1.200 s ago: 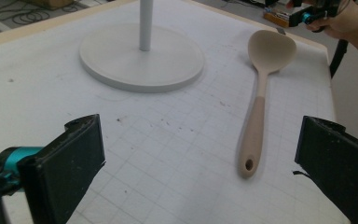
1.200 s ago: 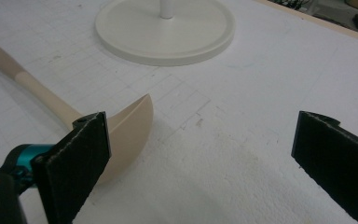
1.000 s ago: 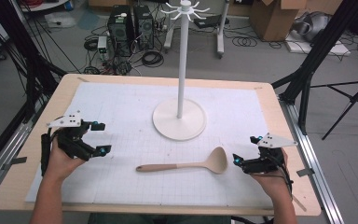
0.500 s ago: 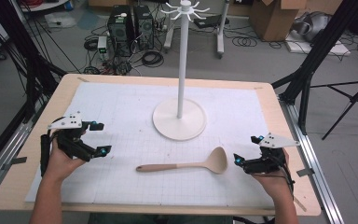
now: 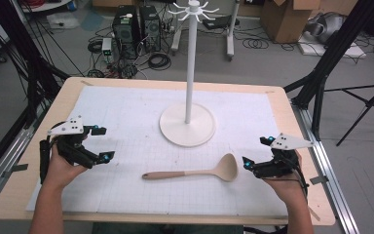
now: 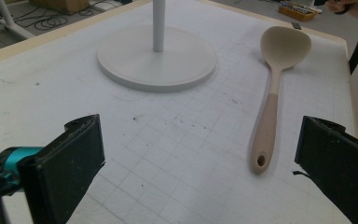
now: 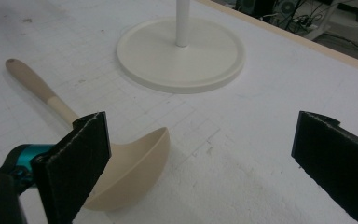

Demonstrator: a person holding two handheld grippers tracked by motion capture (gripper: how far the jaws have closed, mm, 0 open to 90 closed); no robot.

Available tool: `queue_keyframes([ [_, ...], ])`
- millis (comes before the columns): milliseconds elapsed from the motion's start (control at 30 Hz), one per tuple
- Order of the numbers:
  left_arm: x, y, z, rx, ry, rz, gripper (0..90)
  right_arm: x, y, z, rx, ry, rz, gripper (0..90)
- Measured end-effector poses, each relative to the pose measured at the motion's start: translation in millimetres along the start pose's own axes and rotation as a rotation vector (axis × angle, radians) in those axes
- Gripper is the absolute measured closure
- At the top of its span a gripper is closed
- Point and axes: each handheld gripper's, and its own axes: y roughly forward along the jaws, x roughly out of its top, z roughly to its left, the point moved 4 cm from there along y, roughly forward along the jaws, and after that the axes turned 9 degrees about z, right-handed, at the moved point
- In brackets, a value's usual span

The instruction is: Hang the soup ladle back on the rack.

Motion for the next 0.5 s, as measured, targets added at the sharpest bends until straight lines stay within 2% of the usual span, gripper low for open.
queue_keyframes([
  [100, 0.3, -0.8, 0.3, 0.004, -0.005, -0.005, 1.7, 11.4, -1.4, 3.9, 0.009, -0.035, -0.002, 3.0],
  [200, -0.4, -1.3, 0.8, 0.009, -0.006, -0.001, 1.7, 15.6, -0.7, 6.1, 0.015, -0.041, 0.009, 3.0],
  [300, -0.8, -1.0, 1.2, 0.009, -0.008, 0.003, 1.7, 23.9, 5.0, 12.2, 0.034, -0.074, 0.022, 3.0],
  [400, -1.0, -0.9, 1.5, 0.011, -0.01, 0.005, 1.7, 27.7, 8.3, 15.2, 0.047, -0.085, 0.028, 3.0],
  [433, -1.2, -0.9, 1.7, 0.017, -0.01, 0.005, 1.7, 32.6, 11.5, 18.4, 0.056, -0.105, 0.032, 3.0],
  [500, -1.1, -1.0, 1.8, 0.022, -0.008, 0.005, 1.7, 34.5, 12.5, 19.6, 0.057, -0.11, 0.038, 3.0],
])
